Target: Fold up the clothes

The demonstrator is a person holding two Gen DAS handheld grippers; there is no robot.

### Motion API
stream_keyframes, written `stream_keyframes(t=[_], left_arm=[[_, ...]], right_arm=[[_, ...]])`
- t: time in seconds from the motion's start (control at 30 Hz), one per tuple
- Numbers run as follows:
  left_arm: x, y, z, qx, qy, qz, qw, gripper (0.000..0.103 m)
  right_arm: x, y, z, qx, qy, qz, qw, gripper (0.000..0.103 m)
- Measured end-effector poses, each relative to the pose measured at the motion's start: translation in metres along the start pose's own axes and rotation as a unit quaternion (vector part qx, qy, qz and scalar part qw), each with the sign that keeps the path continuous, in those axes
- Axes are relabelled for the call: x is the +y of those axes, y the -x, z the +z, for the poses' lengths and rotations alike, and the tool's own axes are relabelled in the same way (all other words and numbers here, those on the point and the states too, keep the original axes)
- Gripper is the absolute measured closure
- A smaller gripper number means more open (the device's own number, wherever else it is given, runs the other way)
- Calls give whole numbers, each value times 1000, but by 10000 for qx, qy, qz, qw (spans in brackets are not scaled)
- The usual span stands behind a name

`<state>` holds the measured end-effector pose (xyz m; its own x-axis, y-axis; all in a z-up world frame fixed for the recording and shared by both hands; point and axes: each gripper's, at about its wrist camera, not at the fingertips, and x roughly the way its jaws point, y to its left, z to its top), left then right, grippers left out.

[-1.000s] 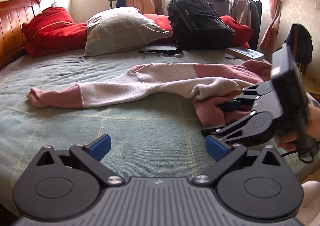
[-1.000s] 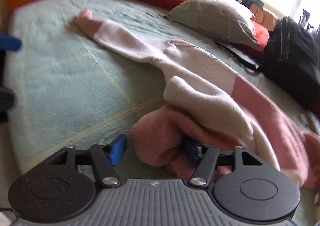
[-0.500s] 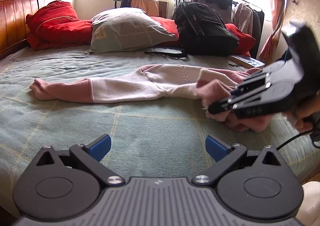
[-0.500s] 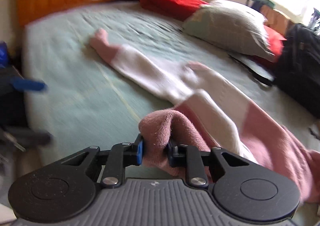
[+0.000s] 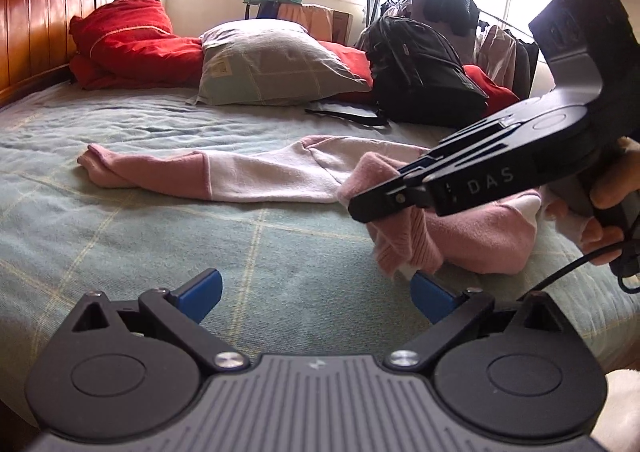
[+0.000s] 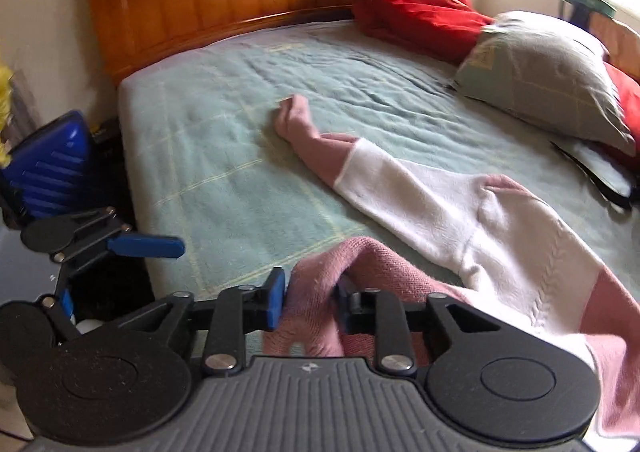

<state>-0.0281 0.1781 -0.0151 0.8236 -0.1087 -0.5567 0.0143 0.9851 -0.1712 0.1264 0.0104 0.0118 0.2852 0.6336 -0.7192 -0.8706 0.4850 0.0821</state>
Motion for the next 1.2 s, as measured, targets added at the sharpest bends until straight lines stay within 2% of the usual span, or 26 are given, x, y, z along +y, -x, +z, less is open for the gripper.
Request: stream_keyframes(t=[0.13, 0.23, 0.37, 0.6, 0.8, 0.9, 1.03, 1.13, 1.2], left_arm=[[-3, -6, 2, 68, 16, -201, 9998, 3], [-10, -11, 4, 140, -9, -326, 9994, 3], [-24, -18, 8, 215, -108, -393, 9989, 3], [-35, -30, 26, 348, -10, -686, 9970, 3], [-27, -68, 70, 653, 351, -1075, 9914, 3], [-13, -110, 92, 976, 821, -1360, 9825, 3], [6, -167, 121, 1400, 1443, -1730, 9642, 3], [17, -212, 115, 2005, 2013, -1966, 9384, 4], [20, -233, 104, 2263, 2205, -1965, 9282, 4]], right_arm=[[-12, 20, -9, -203, -216, -96, 9995, 57], [-25, 41, -18, -403, -381, -204, 9983, 42], [-46, 64, -35, -523, -588, -451, 9959, 39], [-88, 79, -69, -564, -1237, -755, 9878, 25], [-117, 92, -86, -814, -1573, -793, 9810, 13], [-133, 99, -91, -981, -1722, -811, 9768, 5], [-155, 104, -96, -1146, -1871, -816, 9722, 2], [-170, 106, -100, -1219, -1966, -829, 9693, 1], [-180, 106, -103, -1242, -2048, -844, 9672, 0]])
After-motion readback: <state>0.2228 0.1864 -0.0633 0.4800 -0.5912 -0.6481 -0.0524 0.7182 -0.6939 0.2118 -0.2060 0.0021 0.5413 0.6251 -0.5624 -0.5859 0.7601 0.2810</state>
